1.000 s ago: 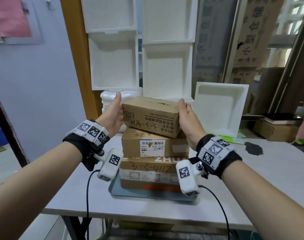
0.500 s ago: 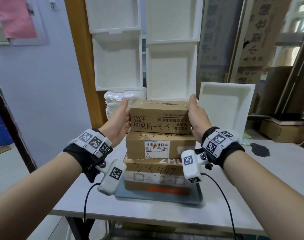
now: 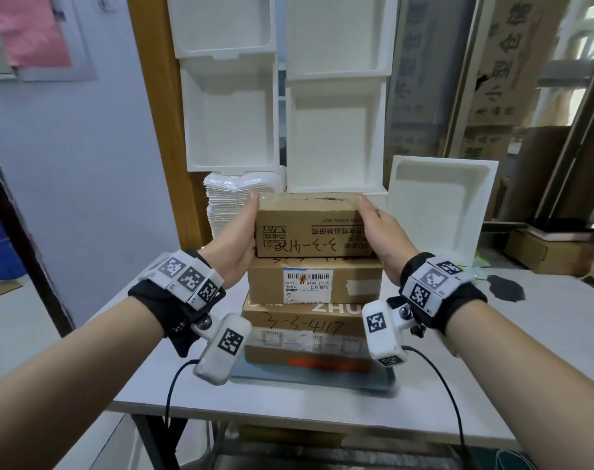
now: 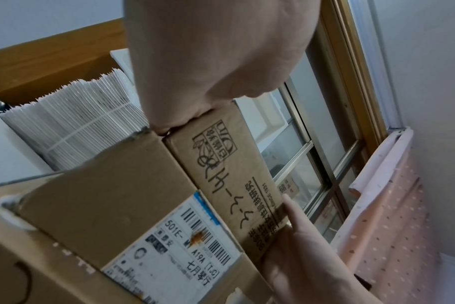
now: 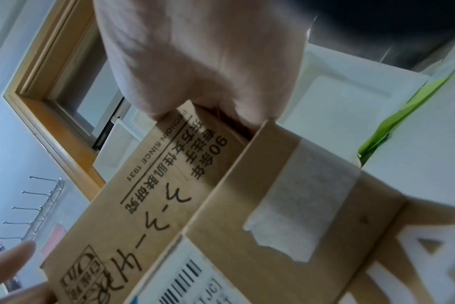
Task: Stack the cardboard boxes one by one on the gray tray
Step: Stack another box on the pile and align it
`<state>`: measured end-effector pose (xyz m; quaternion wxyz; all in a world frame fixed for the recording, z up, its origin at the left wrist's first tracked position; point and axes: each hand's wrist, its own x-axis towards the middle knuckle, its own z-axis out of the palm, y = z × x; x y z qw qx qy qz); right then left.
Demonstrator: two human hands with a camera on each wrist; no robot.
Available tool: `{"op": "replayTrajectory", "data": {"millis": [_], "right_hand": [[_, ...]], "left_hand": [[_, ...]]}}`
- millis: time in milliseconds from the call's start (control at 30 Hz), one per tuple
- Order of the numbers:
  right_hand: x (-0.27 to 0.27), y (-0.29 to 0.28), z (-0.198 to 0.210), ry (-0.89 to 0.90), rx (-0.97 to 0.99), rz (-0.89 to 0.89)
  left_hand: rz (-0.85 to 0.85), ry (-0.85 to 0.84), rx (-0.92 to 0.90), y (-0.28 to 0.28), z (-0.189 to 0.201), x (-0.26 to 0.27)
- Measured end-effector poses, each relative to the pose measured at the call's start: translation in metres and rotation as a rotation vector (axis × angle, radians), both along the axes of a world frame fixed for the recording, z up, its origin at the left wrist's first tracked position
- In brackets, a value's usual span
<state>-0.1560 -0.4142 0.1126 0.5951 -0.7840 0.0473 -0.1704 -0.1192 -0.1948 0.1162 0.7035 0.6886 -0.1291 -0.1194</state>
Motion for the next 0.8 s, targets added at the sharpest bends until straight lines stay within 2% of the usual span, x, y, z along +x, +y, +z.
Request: {"op": "replayTrajectory", "data": {"millis": [167, 300, 467, 633, 800], "right_hand": [[-0.002, -0.002, -0.007, -0.023, -0.007, -0.012], [-0.005, -0.009, -0.012, -0.031, 0.143, -0.063], [-0.016, -0.012, -0.041, 0.089, 0.293, -0.065], [-0.019, -0.003, -0.062, 0.096, 0.267, -0.046], [-0.028, 0.006, -0.057, 0.104, 0.242, -0.041]], "left_hand": [[0.007, -0.005, 0.003, 0.0, -0.001, -0.003], [0.044, 0.031, -0.055, 0.01, -0.008, 0.005], [0.09, 0.177, -0.042, 0.016, -0.036, 0.006], [0.064, 0.197, -0.051, 0.005, -0.045, 0.001], [0.053, 0.219, -0.073, 0.008, -0.042, 0.005]]}}
